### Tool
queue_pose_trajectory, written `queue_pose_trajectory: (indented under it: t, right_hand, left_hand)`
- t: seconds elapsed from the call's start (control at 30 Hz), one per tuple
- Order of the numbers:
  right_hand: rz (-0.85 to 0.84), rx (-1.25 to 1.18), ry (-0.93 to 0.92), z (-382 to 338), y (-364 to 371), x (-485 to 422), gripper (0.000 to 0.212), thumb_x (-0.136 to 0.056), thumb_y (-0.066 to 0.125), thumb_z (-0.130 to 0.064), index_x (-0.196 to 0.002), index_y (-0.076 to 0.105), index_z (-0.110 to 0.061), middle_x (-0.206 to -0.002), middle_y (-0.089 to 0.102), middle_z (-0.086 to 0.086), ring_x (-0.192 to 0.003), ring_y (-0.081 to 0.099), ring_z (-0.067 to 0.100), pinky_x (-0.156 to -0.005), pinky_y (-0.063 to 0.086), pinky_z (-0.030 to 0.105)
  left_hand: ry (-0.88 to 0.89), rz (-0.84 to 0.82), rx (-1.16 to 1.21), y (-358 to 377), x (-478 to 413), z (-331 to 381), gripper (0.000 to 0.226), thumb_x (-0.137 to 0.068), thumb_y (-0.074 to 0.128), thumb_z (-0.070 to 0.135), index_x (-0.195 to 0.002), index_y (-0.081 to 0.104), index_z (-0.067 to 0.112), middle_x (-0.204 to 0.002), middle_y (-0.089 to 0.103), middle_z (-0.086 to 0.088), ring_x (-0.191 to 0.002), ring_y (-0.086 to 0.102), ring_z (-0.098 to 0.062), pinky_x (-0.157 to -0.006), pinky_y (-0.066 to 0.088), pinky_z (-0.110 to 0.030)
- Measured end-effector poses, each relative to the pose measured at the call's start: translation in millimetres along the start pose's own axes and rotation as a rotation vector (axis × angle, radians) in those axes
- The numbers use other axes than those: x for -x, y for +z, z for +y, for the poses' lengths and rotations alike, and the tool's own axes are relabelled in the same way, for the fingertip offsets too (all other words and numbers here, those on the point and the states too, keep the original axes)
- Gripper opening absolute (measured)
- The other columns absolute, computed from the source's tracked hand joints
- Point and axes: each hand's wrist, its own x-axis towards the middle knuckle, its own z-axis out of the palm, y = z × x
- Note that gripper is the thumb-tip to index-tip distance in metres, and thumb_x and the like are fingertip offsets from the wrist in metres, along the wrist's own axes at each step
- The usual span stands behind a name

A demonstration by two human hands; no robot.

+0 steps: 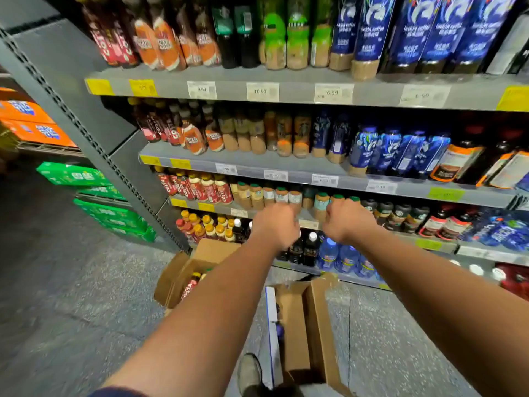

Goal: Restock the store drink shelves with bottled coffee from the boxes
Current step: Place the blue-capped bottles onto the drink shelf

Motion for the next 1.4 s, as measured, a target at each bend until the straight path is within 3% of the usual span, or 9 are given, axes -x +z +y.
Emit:
queue_pose_trajectory:
  t: [0.1, 0.2, 0.5, 0.63, 0.87, 1.0, 1.1, 1.3, 1.4]
  right_hand:
    - [-0.104, 0.002, -0.028, 3.3, 45.6, 3.2, 0.028, -0.089, 0.051, -0.026, -0.106, 0.061, -0.006, -0.113, 0.063, 0.018, -0.101, 0.06, 0.035, -0.077, 0.048, 0.035]
    - [-0.17, 0.024, -0.018, 8.2, 81.6, 4.2, 0.024, -0.091, 0.05, -0.025, -0.102, 0.06, -0.007, -0.111, 0.062, 0.018, -0.095, 0.058, 0.035, -0.071, 0.043, 0.033]
    - [-0.335, 0.045, 0.049, 13.9, 186.2, -37.1, 0.033, -0.087, 0.052, -0.03, -0.112, 0.061, -0.01, -0.122, 0.058, 0.018, -0.113, 0.056, 0.036, -0.084, 0.047, 0.035]
    - [-0.416, 0.014, 0.067, 15.3, 251.3, -59.9, 0.038, -0.087, 0.051, -0.03, -0.119, 0.061, -0.011, -0.126, 0.055, 0.018, -0.115, 0.055, 0.034, -0.087, 0.047, 0.032]
    - [-0.571, -0.171, 0.052, 33.3, 423.6, -94.8, 0.018, -0.091, 0.05, -0.024, -0.099, 0.061, -0.011, -0.104, 0.061, 0.012, -0.096, 0.058, 0.03, -0.073, 0.042, 0.029]
    - [-0.623, -0.225, 0.062, 56.3, 525.4, -105.1, 0.012, -0.09, 0.054, -0.022, -0.097, 0.062, -0.017, -0.091, 0.06, 0.002, -0.083, 0.056, 0.02, -0.07, 0.041, 0.027]
    - [-0.641, -0.227, 0.082, 67.3, 579.5, -111.1, 0.028, -0.089, 0.058, -0.019, -0.116, 0.06, -0.016, -0.11, 0.063, 0.003, -0.092, 0.058, 0.02, -0.076, 0.046, 0.028]
    - [-0.605, -0.246, 0.021, 47.2, 650.6, -126.4, 0.055, -0.084, 0.068, -0.018, -0.134, 0.044, -0.021, -0.129, 0.048, 0.001, -0.109, 0.056, 0.02, -0.084, 0.051, 0.029]
    - [-0.524, -0.289, -0.022, 31.4, 673.8, -128.3, 0.051, -0.081, 0.07, -0.019, -0.127, 0.048, -0.024, -0.121, 0.049, 0.001, -0.107, 0.055, 0.019, -0.083, 0.054, 0.03]
  left_hand:
    - [-0.023, -0.092, 0.009, 40.9, 9.6, -10.3, 0.024, -0.093, 0.047, 0.024, -0.111, 0.059, 0.014, -0.113, 0.06, -0.011, -0.105, 0.057, -0.033, -0.076, 0.047, -0.037]
    - [-0.009, -0.183, 0.021, 80.5, 8.4, -19.5, 0.026, -0.094, 0.045, 0.024, -0.114, 0.058, 0.013, -0.117, 0.058, -0.009, -0.107, 0.055, -0.03, -0.084, 0.05, -0.041]
    - [0.006, -0.381, 0.01, 191.5, -22.0, -68.6, 0.013, -0.093, 0.045, 0.021, -0.096, 0.056, 0.015, -0.109, 0.062, -0.006, -0.101, 0.058, -0.028, -0.08, 0.048, -0.037]
    - [-0.027, -0.481, -0.059, 244.7, -39.1, -98.3, 0.026, -0.092, 0.046, 0.015, -0.113, 0.062, 0.015, -0.114, 0.063, -0.011, -0.103, 0.06, -0.031, -0.079, 0.05, -0.038]
    - [-0.123, -0.553, -0.029, 398.2, -60.6, -152.4, 0.024, -0.09, 0.049, 0.019, -0.112, 0.061, 0.019, -0.111, 0.062, -0.01, -0.103, 0.06, -0.032, -0.078, 0.047, -0.035]
    - [-0.153, -0.519, 0.038, 498.7, -64.4, -172.5, 0.026, -0.088, 0.049, 0.016, -0.109, 0.064, 0.016, -0.11, 0.063, -0.008, -0.103, 0.059, -0.03, -0.083, 0.049, -0.035]
    - [-0.078, -0.462, 0.05, 548.2, -71.3, -174.0, 0.025, -0.089, 0.05, 0.018, -0.108, 0.065, 0.015, -0.107, 0.062, -0.006, -0.105, 0.055, -0.028, -0.081, 0.046, -0.037]
    - [0.089, -0.202, -0.313, 605.2, -96.7, -193.1, 0.024, -0.071, 0.071, 0.031, -0.091, 0.07, 0.018, -0.097, 0.064, -0.002, -0.101, 0.055, -0.027, -0.084, 0.04, -0.039]
    - [0.1, -0.239, -0.436, 620.0, -97.8, -200.7, 0.022, -0.08, 0.066, 0.033, -0.099, 0.067, 0.022, -0.104, 0.06, 0.001, -0.104, 0.051, -0.025, -0.079, 0.036, -0.039]
